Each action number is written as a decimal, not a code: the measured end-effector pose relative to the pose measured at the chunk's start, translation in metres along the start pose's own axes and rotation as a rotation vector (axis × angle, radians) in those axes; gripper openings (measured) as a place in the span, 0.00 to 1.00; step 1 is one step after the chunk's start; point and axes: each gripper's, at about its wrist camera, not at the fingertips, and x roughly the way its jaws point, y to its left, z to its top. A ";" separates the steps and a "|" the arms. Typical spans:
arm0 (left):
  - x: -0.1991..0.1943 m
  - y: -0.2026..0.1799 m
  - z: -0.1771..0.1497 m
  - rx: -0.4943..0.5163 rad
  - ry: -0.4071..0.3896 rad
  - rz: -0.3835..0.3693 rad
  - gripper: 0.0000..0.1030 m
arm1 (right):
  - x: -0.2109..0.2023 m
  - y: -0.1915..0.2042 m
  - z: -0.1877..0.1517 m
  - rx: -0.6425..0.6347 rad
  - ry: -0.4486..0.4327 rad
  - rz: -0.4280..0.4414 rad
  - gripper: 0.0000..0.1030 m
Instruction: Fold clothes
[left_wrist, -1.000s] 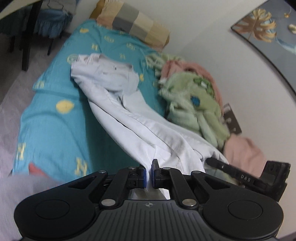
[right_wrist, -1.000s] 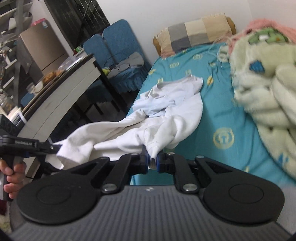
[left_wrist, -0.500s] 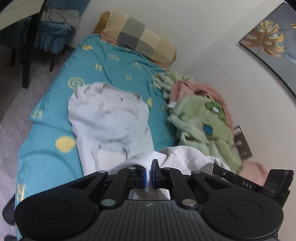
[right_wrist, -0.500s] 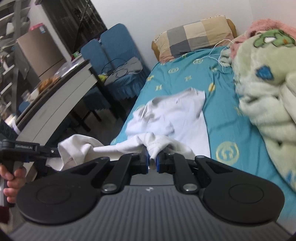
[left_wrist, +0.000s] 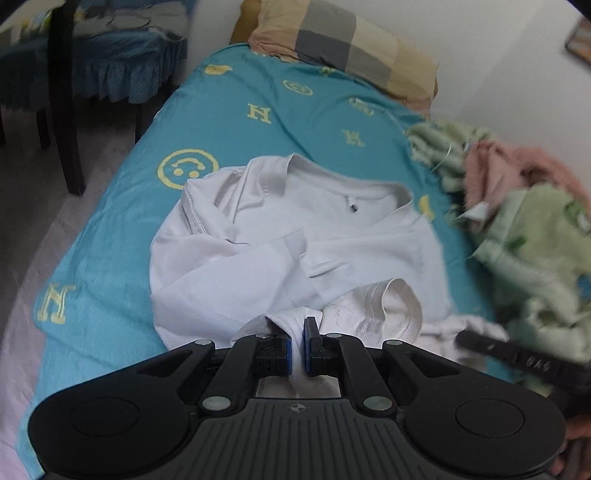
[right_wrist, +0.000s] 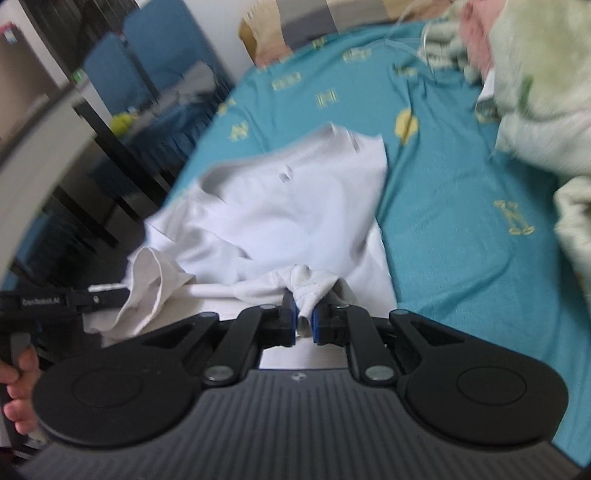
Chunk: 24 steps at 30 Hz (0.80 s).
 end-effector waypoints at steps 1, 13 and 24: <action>0.008 -0.001 -0.001 0.019 0.006 0.013 0.07 | 0.008 -0.002 -0.001 -0.007 0.007 -0.008 0.11; -0.002 -0.024 -0.015 0.065 -0.055 0.089 0.24 | 0.012 0.010 -0.005 -0.113 0.002 -0.073 0.20; -0.112 -0.086 -0.068 0.181 -0.277 0.114 0.68 | -0.082 0.043 -0.037 -0.154 -0.146 -0.077 0.64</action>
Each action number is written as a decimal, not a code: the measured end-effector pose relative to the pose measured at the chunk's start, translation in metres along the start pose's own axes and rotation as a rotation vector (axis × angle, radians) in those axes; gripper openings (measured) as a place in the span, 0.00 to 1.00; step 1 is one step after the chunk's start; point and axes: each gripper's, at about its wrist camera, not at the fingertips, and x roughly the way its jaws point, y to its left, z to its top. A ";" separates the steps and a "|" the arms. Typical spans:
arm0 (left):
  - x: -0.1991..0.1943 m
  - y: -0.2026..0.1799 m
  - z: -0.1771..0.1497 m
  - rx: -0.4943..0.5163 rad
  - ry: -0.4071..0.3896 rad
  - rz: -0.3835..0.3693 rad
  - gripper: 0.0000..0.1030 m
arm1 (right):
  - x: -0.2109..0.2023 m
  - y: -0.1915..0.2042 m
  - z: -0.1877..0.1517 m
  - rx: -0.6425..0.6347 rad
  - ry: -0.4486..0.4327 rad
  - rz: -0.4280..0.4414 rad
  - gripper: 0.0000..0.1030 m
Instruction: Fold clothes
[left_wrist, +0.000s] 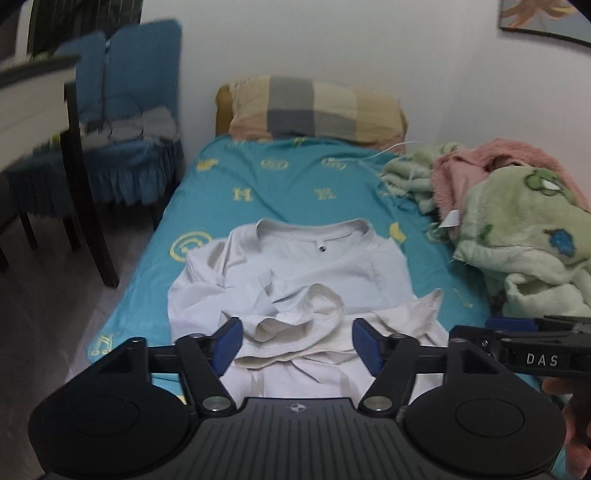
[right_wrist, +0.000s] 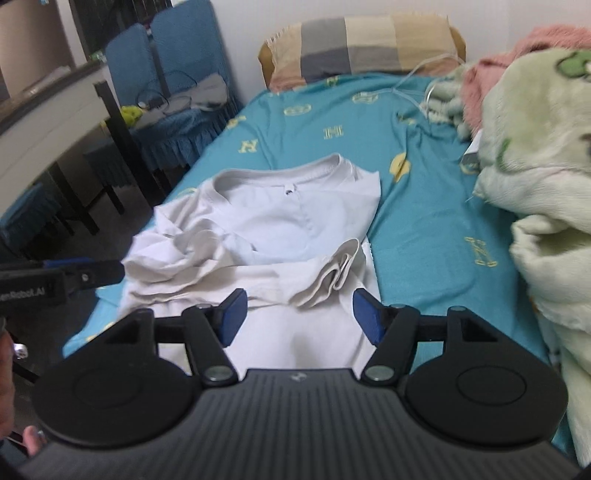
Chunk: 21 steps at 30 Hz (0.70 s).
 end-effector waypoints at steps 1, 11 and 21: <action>-0.012 -0.004 -0.003 0.005 -0.010 -0.005 0.69 | -0.012 0.003 -0.002 -0.005 -0.020 -0.001 0.66; -0.093 -0.015 -0.057 0.012 -0.067 0.001 0.99 | -0.102 0.025 -0.042 -0.017 -0.176 -0.017 0.85; -0.088 -0.008 -0.069 -0.039 -0.015 0.001 1.00 | -0.113 0.018 -0.062 0.000 -0.232 -0.037 0.85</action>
